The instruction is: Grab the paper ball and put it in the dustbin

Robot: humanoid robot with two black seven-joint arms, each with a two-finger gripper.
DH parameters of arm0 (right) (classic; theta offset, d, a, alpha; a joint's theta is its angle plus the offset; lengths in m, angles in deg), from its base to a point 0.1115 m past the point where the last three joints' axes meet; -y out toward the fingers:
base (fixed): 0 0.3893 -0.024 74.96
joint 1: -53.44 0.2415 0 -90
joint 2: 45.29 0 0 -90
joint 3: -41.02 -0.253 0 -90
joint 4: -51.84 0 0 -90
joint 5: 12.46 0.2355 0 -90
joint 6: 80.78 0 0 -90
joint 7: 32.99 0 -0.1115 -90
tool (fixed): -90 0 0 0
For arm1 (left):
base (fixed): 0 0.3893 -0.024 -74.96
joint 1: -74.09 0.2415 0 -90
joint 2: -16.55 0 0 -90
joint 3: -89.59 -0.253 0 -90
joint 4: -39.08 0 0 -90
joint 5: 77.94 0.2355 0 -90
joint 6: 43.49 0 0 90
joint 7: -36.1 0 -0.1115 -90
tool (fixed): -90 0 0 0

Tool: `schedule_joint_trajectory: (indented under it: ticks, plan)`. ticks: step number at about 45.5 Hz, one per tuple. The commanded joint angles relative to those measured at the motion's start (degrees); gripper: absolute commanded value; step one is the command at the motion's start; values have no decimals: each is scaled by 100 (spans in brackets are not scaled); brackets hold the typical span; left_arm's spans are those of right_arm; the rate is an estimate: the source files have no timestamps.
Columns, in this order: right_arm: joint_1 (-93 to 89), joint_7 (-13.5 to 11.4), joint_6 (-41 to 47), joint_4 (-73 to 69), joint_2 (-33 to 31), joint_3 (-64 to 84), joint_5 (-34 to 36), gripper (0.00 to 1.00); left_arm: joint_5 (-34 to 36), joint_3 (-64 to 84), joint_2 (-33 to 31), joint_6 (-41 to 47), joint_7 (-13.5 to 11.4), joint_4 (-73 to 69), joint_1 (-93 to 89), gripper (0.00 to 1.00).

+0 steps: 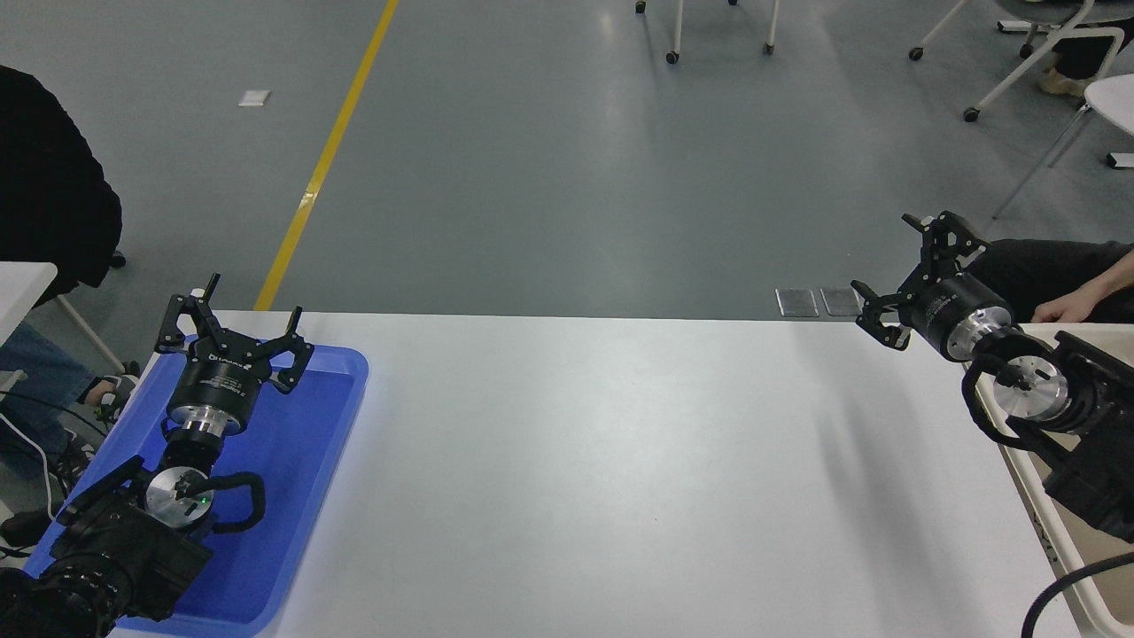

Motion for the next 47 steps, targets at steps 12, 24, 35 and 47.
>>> schedule_joint_trajectory:
  ticks: [12,24,35,47]
  plan:
    - [-758,26,988,23,256,-507,293,100,0,0,0,0,0,-1,-8,100]
    - [-881,26,1243,173,221,-639,285,100,0,0,0,0,0,-1,0,100]
    - [-890,26,1304,358,220,-639,285,100,0,0,0,0,-9,-1,0,100]
    - [-890,26,1304,349,229,-683,293,100,0,0,0,0,0,-1,0,100]
